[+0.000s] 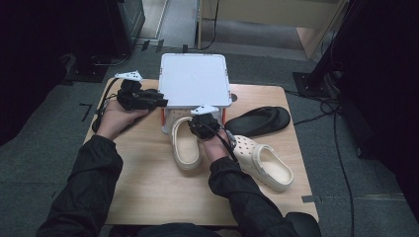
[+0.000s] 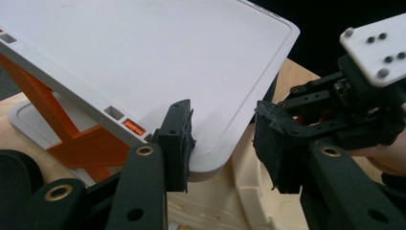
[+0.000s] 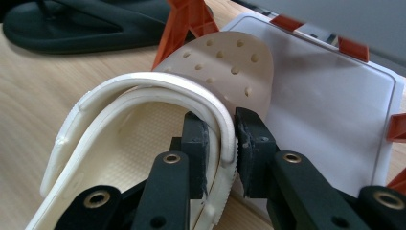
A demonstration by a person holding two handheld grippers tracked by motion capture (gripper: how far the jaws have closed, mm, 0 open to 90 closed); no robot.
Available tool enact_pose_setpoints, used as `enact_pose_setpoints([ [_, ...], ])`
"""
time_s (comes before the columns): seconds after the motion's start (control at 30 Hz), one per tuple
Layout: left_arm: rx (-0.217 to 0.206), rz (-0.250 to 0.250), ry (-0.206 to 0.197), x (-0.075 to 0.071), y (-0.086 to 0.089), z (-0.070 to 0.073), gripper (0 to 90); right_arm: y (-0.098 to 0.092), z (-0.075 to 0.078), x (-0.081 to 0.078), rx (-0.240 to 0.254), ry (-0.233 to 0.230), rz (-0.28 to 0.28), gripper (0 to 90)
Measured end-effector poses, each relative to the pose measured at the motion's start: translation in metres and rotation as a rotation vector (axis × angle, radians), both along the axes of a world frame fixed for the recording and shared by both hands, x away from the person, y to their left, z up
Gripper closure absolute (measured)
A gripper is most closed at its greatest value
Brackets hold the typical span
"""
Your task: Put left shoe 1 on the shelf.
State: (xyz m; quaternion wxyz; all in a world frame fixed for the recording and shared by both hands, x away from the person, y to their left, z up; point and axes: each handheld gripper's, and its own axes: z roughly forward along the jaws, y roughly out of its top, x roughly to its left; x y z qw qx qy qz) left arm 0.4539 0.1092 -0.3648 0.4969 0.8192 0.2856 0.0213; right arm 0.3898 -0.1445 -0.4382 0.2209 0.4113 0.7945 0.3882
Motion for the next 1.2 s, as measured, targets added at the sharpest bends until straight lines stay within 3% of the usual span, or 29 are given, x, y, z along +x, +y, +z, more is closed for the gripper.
enact_pose_setpoints([
  [0.1,0.001,-0.004,-0.001,0.000,-0.001,0.000,58.1,0.002,-0.006,0.002,-0.017,0.000,-0.014,74.8],
  [0.2,-0.001,-0.003,-0.001,0.000,-0.001,-0.001,59.1,0.002,-0.008,0.001,0.009,0.003,-0.022,70.9],
  [0.33,0.003,0.000,-0.008,0.000,-0.002,-0.001,59.5,0.000,-0.011,-0.002,0.029,0.003,0.007,58.0],
  [0.5,0.003,0.002,-0.010,0.000,-0.002,-0.001,59.6,-0.011,-0.005,-0.011,0.048,0.017,0.031,54.7],
  [0.7,-0.004,0.013,-0.006,0.000,-0.002,-0.002,62.5,-0.026,0.000,-0.028,0.079,0.018,0.066,54.7],
  [0.9,0.002,0.017,-0.009,0.000,-0.002,-0.002,65.2,-0.038,0.003,-0.052,0.103,0.026,0.118,60.8],
  [1.0,-0.004,0.019,-0.006,0.000,-0.001,-0.003,67.4,-0.041,-0.002,-0.068,0.117,0.022,0.178,65.6],
  [1.2,-0.004,0.025,-0.014,0.000,-0.001,-0.004,69.6,-0.038,-0.017,-0.091,0.129,0.066,0.244,70.8],
])
